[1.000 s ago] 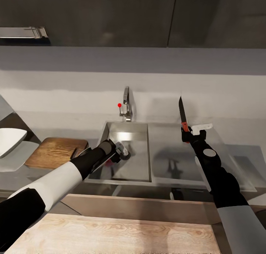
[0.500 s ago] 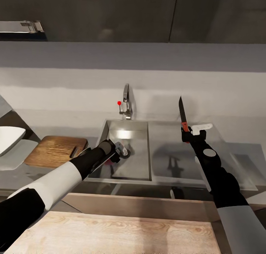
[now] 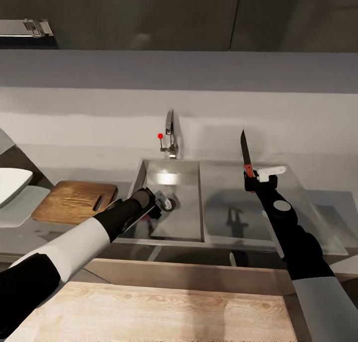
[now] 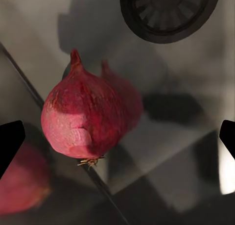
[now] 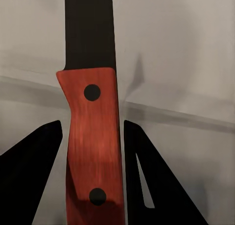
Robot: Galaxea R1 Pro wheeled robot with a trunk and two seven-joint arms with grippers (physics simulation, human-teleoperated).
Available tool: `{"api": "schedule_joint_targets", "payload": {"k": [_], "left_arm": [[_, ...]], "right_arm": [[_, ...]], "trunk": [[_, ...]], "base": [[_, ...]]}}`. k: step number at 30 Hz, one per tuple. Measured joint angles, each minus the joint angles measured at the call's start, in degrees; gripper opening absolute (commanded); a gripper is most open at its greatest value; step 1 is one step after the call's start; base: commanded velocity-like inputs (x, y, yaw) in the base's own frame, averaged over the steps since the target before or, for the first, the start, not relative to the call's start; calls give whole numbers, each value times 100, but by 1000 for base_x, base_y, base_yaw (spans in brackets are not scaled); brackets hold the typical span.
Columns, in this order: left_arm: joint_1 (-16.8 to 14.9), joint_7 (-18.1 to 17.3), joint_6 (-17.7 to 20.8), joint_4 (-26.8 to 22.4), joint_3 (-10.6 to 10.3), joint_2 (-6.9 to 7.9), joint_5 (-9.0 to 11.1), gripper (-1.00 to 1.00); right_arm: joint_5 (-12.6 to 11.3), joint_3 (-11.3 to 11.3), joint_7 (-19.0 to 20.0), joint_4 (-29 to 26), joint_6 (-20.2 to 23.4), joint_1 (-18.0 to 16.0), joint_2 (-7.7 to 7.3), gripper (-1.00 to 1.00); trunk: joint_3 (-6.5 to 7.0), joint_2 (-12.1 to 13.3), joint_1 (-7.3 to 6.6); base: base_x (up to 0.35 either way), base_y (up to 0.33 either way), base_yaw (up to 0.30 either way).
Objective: In the kitchen, take the Vidalia onion out of the sink, dice it on the chopping board with the paring knife, put the diced onion into the bowl on the countertop, then place both the paring knife and the chopping board into the sink.
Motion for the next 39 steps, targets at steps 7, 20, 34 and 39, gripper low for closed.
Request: {"api": "schedule_joint_targets", "payload": {"k": [7,20,34,39], "left_arm": [[1,0,0,0,4,0,-1,100],[-2,1,-2,30,-4,7,0,100],[-4,1,-9,43,-12,232,-110,100],[-7,6,-3,33,1,218,-721,100]], "right_arm": [[0,0,-1,0,0,0,1,-100],[0,0,-2,0,0,0,1,-100],[0,0,-3,0,0,0,0,-100],[0,0,-2,0,0,0,1,-100]], "trunk": [[-23,0,-2],[-35,0,0],[-112,0,0],[-141,0,0]], "base": [[162,0,0],[18,0,0],[0,0,0],[0,0,0]]}}
